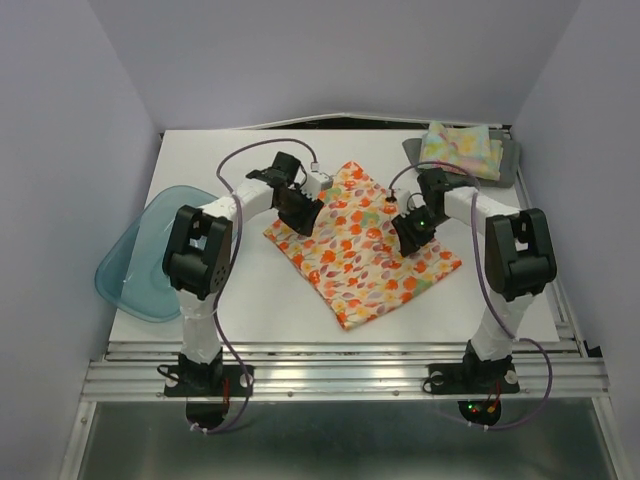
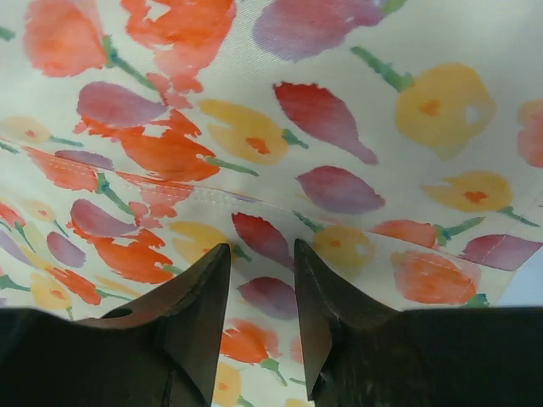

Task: Fold and stack the skirts
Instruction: Flatten the skirt out, then fold the skirt

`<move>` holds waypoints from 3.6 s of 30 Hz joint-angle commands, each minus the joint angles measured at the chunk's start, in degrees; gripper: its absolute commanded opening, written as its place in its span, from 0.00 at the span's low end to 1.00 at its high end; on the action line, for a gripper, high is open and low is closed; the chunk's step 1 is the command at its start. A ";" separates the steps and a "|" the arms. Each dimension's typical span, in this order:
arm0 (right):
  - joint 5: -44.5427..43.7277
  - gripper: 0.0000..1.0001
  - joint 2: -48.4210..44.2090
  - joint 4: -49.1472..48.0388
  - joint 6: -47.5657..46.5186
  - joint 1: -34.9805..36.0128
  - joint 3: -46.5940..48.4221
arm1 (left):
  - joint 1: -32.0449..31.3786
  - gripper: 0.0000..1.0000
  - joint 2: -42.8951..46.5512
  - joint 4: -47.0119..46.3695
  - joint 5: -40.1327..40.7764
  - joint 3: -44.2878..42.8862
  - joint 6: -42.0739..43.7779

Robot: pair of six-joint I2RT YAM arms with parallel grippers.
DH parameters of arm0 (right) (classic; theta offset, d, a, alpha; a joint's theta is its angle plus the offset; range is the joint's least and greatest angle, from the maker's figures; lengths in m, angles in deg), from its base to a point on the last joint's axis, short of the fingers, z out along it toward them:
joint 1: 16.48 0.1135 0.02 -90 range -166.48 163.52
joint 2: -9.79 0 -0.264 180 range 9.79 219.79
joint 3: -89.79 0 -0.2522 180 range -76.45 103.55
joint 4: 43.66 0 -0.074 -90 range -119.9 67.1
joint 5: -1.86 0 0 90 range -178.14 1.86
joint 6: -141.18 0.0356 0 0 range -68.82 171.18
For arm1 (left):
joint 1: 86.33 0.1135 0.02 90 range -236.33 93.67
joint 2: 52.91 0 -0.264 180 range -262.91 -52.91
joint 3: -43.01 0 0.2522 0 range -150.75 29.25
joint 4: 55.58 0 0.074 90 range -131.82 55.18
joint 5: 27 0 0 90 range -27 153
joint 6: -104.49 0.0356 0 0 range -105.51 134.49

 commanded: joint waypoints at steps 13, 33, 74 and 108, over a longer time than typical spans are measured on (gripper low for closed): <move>12.14 0.52 -10.40 2.70 1.98 18.40 -14.15 | -0.62 0.54 -15.74 2.94 -3.47 -15.55 0.03; 12.86 0.71 15.87 3.26 -11.81 -2.87 42.28 | 4.83 0.70 -8.88 8.04 -5.85 -25.92 9.18; 4.94 0.01 24.58 -10.66 -21.22 -3.40 34.63 | 9.05 0.38 -21.72 9.81 -0.22 -32.69 13.23; 7.84 0.01 -22.52 -5.02 -20.53 1.69 -13.41 | 3.52 0.00 27.49 -1.88 -1.81 27.85 23.95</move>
